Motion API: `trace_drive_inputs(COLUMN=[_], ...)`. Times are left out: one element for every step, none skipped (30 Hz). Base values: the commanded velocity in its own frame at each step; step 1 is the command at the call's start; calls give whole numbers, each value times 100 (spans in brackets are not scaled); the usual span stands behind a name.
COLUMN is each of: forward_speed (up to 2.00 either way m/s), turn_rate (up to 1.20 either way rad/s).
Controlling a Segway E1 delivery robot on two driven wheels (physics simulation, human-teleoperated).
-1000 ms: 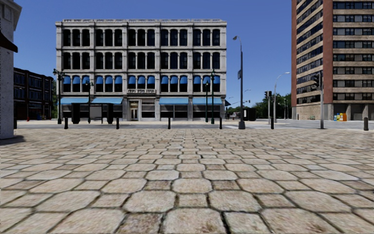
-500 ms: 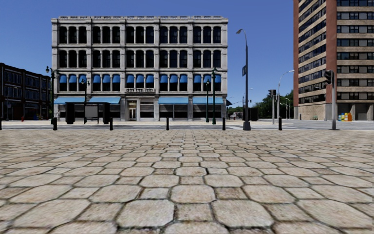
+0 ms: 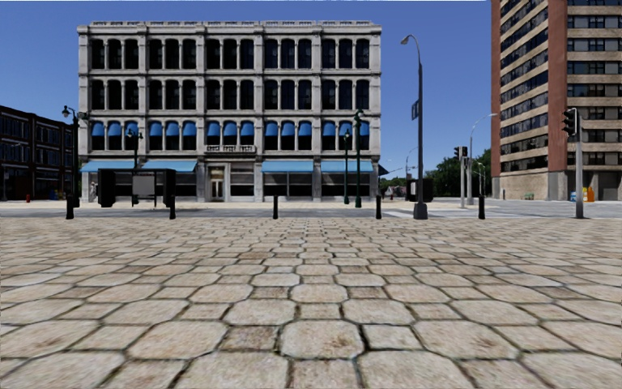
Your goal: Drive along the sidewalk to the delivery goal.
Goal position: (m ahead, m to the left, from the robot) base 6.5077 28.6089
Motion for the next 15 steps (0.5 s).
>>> trace_drive_inputs(forward_speed=[200,200,200,200,200,200,200,200,200,200,200,200,200,200,200], turn_rate=[0,0,0,0,0,0,0,0,0,0,0,0,0,0,0])
